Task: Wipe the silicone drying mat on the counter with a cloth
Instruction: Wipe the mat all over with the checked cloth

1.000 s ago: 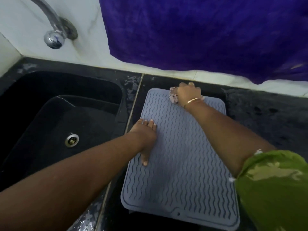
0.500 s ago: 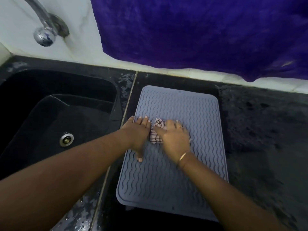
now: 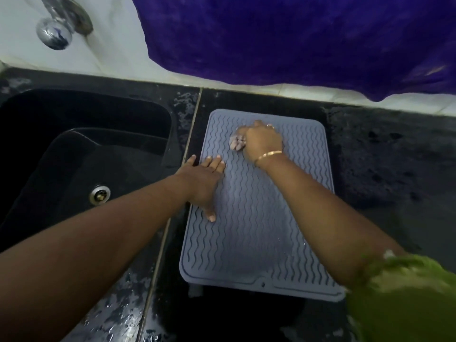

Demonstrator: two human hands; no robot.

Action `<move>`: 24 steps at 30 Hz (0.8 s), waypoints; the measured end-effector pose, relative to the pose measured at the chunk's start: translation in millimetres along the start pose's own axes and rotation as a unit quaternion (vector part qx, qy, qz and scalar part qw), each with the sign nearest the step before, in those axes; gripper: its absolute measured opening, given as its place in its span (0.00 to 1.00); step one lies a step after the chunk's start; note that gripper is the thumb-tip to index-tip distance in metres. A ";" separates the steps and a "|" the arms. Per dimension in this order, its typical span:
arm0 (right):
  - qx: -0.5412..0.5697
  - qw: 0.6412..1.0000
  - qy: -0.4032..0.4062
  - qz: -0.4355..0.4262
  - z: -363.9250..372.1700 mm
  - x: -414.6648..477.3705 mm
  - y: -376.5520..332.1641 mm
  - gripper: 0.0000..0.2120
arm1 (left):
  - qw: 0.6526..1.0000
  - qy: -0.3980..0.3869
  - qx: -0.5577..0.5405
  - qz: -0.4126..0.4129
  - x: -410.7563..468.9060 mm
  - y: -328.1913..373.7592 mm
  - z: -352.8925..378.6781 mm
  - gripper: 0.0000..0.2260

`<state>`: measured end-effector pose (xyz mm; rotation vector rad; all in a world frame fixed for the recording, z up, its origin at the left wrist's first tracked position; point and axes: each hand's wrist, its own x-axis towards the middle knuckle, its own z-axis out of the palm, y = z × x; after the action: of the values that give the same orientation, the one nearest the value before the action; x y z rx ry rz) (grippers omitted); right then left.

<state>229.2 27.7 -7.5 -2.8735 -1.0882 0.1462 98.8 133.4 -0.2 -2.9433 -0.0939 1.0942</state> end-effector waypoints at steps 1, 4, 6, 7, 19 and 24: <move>0.005 1.000 -0.017 -0.019 0.2 -19.3 -6.1 0.18 | 1.000 0.001 -0.005 0.000 0.5 -1.4 0.3 0.62; 0.022 0.996 -0.026 -0.085 10.3 -90.0 -19.7 0.19 | 1.000 0.009 0.006 -0.002 1.2 -2.7 2.4 0.62; 0.066 0.992 -0.009 -0.104 16.6 -133.7 -25.7 0.21 | 1.000 0.008 0.010 -0.003 1.8 -3.1 2.4 0.63; 0.066 0.992 -0.001 -0.107 22.7 -149.1 -26.0 0.22 | 1.000 0.007 0.011 -0.004 1.7 -2.3 2.2 0.63; 0.011 0.999 -0.004 0.043 -2.7 -28.2 12.1 0.16 | 0.999 0.034 -0.006 0.019 -17.0 9.2 16.3 0.46; 0.015 0.997 -0.058 -0.048 11.2 -85.2 -17.7 0.20 | 1.000 0.019 0.012 0.011 -17.0 7.4 15.2 0.46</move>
<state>152.8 -15.2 -11.3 -2.8104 -1.2315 0.3246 76.5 124.8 -0.8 -2.9501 -0.0494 1.0332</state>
